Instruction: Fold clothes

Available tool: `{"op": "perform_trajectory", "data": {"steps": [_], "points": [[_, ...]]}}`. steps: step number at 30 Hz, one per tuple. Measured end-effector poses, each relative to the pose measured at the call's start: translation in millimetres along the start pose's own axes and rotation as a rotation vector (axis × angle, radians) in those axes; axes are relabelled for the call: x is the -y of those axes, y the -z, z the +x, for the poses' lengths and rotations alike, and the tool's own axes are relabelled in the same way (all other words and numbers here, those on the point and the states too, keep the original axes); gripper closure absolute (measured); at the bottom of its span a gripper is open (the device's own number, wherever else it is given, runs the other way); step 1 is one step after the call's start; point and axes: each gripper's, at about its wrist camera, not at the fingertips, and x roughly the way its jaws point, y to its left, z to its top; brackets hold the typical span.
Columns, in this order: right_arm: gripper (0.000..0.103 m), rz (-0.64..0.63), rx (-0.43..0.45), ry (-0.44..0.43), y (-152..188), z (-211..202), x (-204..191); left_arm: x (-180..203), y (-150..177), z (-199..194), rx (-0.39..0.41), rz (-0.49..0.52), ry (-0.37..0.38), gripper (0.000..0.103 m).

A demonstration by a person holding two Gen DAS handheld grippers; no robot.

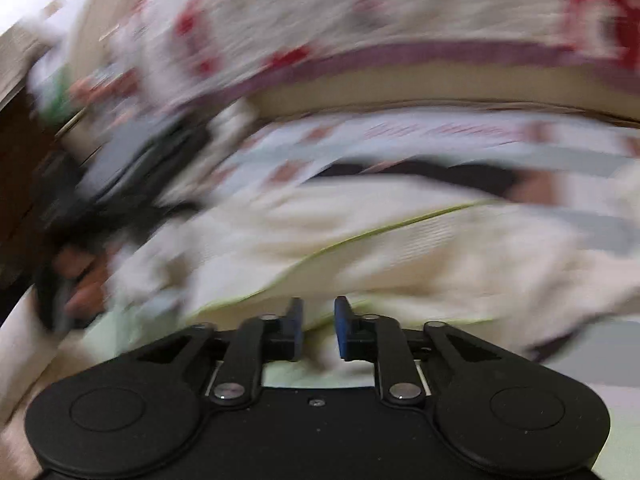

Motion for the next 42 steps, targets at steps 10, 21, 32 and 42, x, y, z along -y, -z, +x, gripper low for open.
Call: {"op": "perform_trajectory", "data": {"steps": [10, 21, 32, 42], "points": [[0.040, 0.371, 0.075, 0.132, 29, 28, 66, -3, -12, 18, 0.111, 0.018, -0.052, 0.101], [0.093, 0.243, 0.024, 0.329, 18, 64, 61, 23, -13, -7, 0.226, 0.109, 0.054, 0.101], [0.093, -0.022, 0.089, 0.599, 2, 31, 37, -5, 4, 39, -0.173, -0.149, 0.125, 0.100], [0.087, -0.102, -0.016, 0.700, 14, 42, 40, -25, -4, 41, -0.123, -0.216, 0.101, 0.074]]}}
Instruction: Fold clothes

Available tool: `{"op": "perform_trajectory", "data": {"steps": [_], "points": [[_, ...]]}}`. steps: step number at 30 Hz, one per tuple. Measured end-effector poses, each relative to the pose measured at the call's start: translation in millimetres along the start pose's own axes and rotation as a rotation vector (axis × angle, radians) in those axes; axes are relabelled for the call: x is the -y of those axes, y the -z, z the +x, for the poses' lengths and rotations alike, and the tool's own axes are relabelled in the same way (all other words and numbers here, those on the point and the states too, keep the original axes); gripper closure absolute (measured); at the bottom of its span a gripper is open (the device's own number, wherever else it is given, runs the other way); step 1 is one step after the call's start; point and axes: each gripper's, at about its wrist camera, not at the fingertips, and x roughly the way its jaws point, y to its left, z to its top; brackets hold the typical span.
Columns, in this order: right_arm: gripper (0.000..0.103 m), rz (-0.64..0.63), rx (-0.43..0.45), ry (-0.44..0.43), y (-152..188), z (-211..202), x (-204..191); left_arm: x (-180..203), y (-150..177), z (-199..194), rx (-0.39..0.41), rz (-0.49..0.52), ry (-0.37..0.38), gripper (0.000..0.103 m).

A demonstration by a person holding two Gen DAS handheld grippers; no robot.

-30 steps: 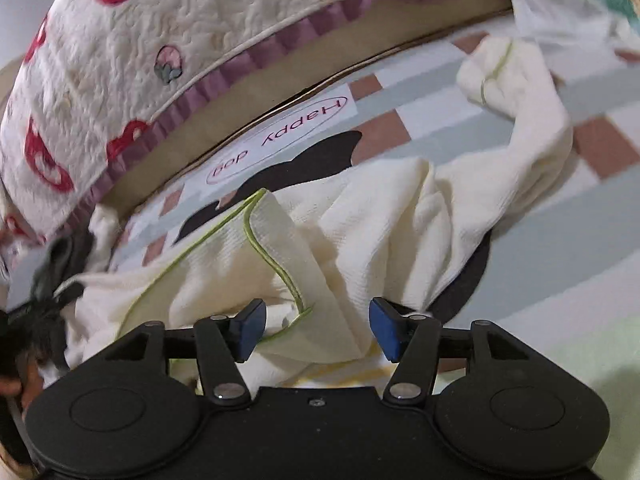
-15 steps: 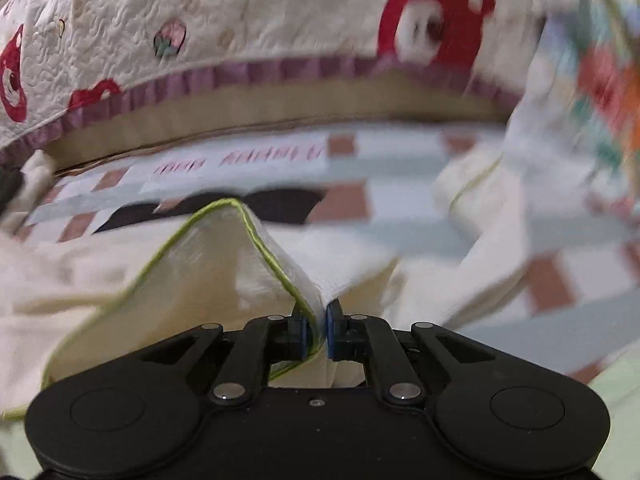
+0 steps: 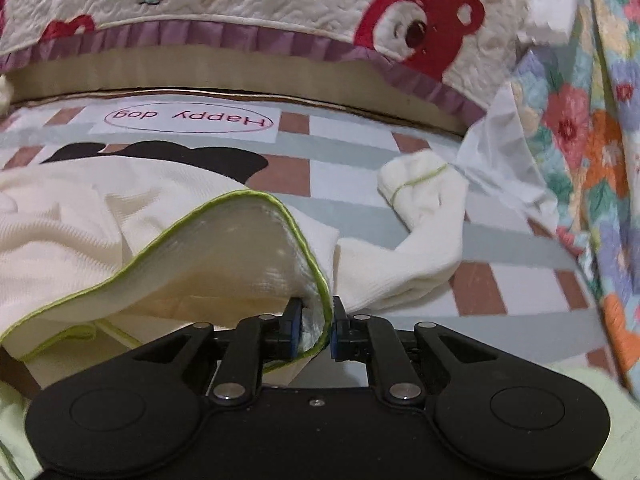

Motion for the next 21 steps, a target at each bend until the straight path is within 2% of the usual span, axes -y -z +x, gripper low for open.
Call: {"op": "perform_trajectory", "data": {"steps": [2, 5, 6, 8, 10, 11, 13, 14, 16, 17, 19, 21], "points": [[0.084, -0.025, -0.001, 0.014, 1, -4, -4, -6, -1, 0, -0.013, -0.053, 0.039, 0.068], [0.084, 0.013, -0.011, -0.001, 4, -8, -1, -14, 1, 4, -0.041, -0.122, 0.086, 0.058], [0.084, 0.034, -0.015, -0.010, 6, -8, 1, -15, 2, 7, -0.053, -0.138, 0.087, 0.053], [0.084, 0.072, -0.032, -0.035, 9, -8, 5, -18, 6, 14, -0.066, -0.154, 0.077, 0.053], [0.084, 0.149, -0.077, -0.087, 11, -8, 13, -15, 11, 21, -0.063, -0.115, 0.044, 0.064], [0.084, 0.232, -0.103, -0.138, 13, -8, 22, -10, 11, 23, -0.063, -0.053, 0.008, 0.097], [0.085, 0.409, -0.124, -0.232, 21, -12, 39, 7, 11, 15, -0.002, 0.082, -0.058, 0.101], [0.093, 0.460, -0.128, -0.259, 24, -13, 45, 15, 10, 5, 0.050, 0.129, -0.055, 0.101], [0.097, 0.411, -0.087, -0.250, 23, -20, 44, 31, 7, -20, 0.176, 0.197, -0.013, 0.101], [0.099, 0.395, -0.048, -0.264, 21, -26, 44, 38, 7, -35, 0.253, 0.220, 0.018, 0.101], [0.099, 0.390, 0.050, -0.309, 12, -42, 44, 51, 9, -58, 0.378, 0.291, 0.021, 0.101], [0.099, 0.355, 0.201, -0.385, -2, -65, 42, 55, 9, -69, 0.440, 0.311, -0.020, 0.101]]}}
